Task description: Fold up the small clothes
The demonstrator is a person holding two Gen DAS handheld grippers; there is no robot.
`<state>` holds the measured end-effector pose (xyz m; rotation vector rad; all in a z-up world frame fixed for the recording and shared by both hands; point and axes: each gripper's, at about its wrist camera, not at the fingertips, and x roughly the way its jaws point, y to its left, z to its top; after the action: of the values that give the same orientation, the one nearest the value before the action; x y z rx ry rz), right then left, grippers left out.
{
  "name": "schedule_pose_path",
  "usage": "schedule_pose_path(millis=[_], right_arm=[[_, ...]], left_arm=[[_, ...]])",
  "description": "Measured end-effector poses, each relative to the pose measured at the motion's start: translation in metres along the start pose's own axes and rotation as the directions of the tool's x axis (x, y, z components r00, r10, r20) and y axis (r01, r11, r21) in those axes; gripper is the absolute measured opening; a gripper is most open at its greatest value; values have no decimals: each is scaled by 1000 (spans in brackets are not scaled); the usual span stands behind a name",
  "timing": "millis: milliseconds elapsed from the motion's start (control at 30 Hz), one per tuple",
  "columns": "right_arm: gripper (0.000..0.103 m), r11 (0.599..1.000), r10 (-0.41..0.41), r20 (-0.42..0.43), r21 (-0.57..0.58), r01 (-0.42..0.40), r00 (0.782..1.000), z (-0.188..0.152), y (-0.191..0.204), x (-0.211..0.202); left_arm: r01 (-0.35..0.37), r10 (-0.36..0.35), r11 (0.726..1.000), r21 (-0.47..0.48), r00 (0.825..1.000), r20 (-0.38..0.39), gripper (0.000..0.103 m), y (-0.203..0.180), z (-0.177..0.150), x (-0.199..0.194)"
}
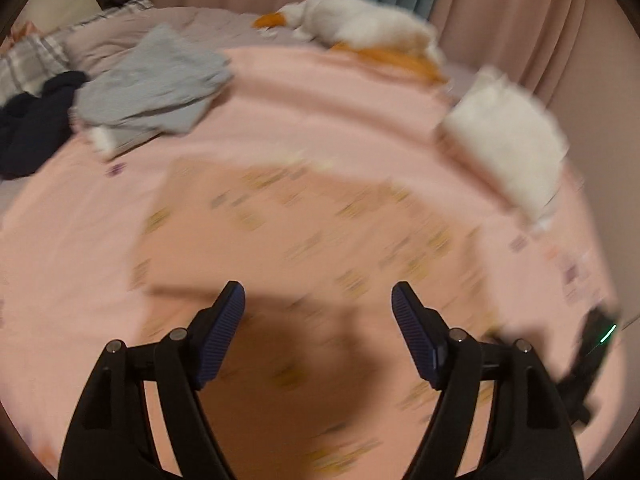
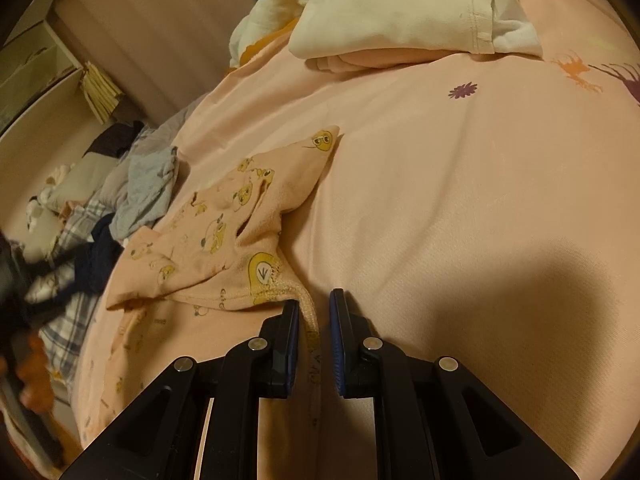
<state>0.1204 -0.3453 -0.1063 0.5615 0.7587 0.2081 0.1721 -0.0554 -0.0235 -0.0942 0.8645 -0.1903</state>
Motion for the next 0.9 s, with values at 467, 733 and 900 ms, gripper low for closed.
schedule_pose_path(millis=[467,733,900], right_arm=[[33,986,-48,48,-155,55,998,10,45,-31],[49,994,80,-87,-63,-86,993,62,85,14],[49,996,-84,-162,-33,80,983,69,86,72]], left_arm=[[-176,172,981,-81,984,-55,89,136,-75,14],[-107,103,994,-34,989,-110,87,138,-81,6],[-77,73,996,-46,994,-85,87,141,-90,1]])
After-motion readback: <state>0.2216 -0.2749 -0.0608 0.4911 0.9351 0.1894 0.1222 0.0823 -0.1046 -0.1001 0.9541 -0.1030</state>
